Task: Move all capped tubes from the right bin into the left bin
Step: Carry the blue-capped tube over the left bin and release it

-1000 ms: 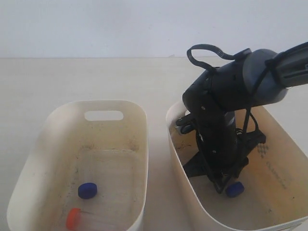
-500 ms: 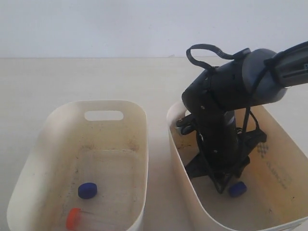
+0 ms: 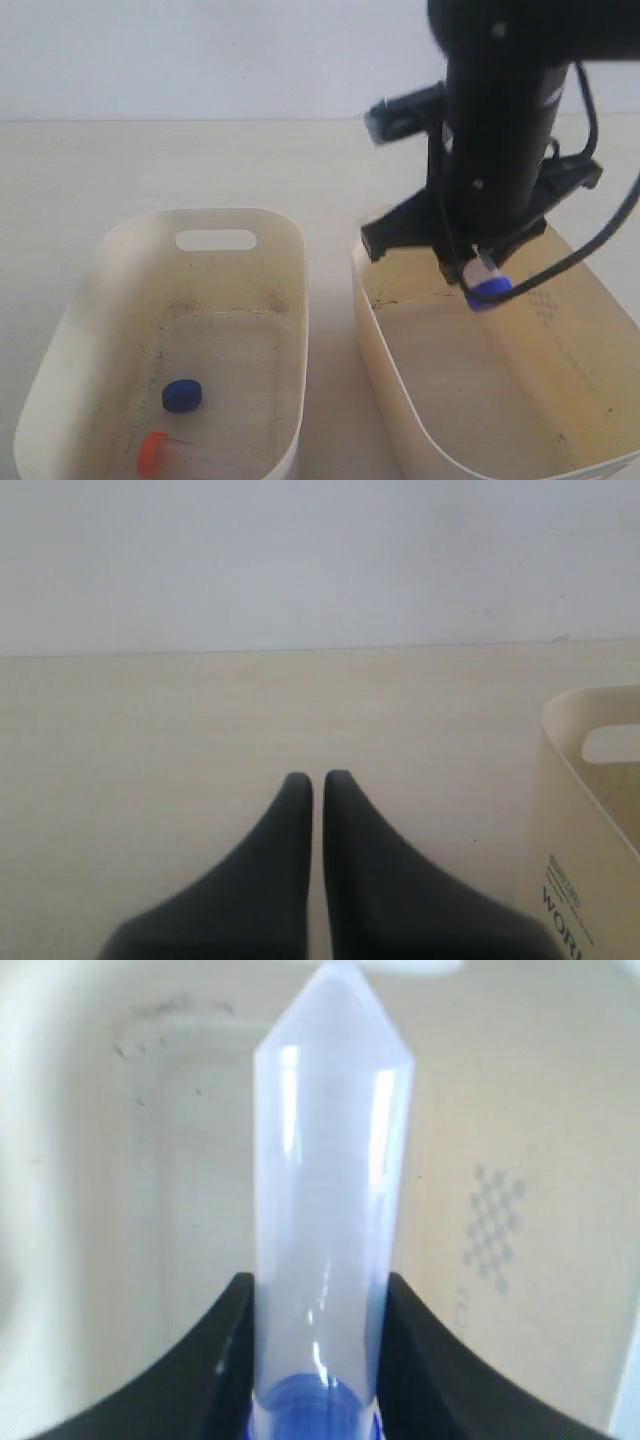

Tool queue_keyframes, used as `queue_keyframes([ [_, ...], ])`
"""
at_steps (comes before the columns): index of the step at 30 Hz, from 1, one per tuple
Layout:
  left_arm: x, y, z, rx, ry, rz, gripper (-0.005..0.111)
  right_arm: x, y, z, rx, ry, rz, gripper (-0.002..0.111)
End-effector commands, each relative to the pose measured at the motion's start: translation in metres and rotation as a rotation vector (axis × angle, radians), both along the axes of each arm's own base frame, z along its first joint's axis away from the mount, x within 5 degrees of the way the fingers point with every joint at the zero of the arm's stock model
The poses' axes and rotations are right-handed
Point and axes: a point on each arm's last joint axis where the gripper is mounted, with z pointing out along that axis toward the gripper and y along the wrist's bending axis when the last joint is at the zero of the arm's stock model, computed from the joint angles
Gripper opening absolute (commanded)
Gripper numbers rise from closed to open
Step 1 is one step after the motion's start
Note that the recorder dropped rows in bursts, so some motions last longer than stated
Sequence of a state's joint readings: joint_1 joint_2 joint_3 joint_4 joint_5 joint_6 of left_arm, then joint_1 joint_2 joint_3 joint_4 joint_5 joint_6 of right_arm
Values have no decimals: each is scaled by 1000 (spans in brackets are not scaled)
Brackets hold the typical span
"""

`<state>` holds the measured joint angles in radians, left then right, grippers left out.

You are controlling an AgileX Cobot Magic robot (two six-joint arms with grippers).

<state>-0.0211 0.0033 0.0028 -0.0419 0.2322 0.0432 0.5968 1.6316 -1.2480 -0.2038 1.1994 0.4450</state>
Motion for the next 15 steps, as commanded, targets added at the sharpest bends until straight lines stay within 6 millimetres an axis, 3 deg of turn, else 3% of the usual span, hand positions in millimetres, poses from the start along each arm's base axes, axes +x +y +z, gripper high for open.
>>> queue_keyframes([
  [1, 0, 0, 2, -7, -13, 3, 4, -17, -4, 63, 191, -155, 1, 0],
  [4, 0, 0, 2, -7, -13, 3, 4, -27, 3, 92, 424, -260, 14, 0],
  [9, 0, 0, 2, -7, -13, 3, 4, -39, 29, 119, 736, -358, 328, 0],
  [11, 0, 0, 2, -7, -13, 3, 4, -41, 41, 118, 782, -372, 467, 0],
  [15, 0, 0, 2, -7, -13, 3, 4, -37, 62, 101, 761, -343, 569, 3],
])
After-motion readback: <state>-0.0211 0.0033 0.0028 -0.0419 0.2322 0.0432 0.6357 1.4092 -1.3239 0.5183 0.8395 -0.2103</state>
